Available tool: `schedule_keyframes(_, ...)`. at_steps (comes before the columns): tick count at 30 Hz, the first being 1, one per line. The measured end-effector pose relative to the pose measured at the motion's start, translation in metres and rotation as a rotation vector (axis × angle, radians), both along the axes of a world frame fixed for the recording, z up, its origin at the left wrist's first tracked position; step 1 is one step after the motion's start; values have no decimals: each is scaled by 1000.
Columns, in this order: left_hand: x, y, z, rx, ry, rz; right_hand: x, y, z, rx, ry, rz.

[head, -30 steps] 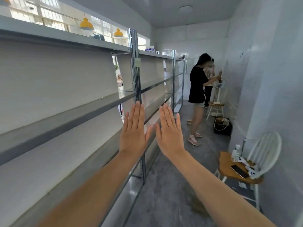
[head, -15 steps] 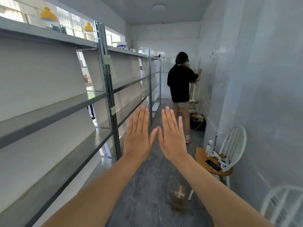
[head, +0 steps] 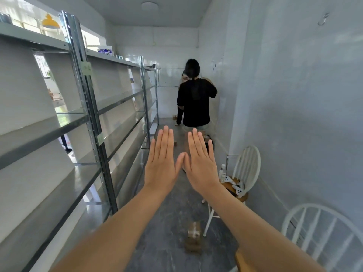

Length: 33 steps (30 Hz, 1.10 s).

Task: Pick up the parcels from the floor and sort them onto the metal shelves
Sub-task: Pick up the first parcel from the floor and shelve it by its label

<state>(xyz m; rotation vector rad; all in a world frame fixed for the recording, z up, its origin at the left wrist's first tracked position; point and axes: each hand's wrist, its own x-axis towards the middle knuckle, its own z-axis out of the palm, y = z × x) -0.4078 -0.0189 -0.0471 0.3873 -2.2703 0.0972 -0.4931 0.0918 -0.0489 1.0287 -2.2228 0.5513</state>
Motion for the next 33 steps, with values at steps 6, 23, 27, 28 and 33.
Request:
schedule_keyframes(6,-9,-34,-11,31,4,-33,-1,-32,-4,61,31,-93)
schedule_keyframes(23,-55,-77,-39,48,-18,-90,-31,-70,-32,106,-42,-151)
schedule_keyframes(27,-75,-81,-35,34,-18,-89,-57,-74,-33,101,-41,-152)
schedule_keyframes(28,-82,-81,-34,29,-17,-88,-64,-75,-33,102,-36,-155)
schedule_keyframes(33,-121,-79,-29,33,-24,-75,-107,-77,-32,86,-36,-139)
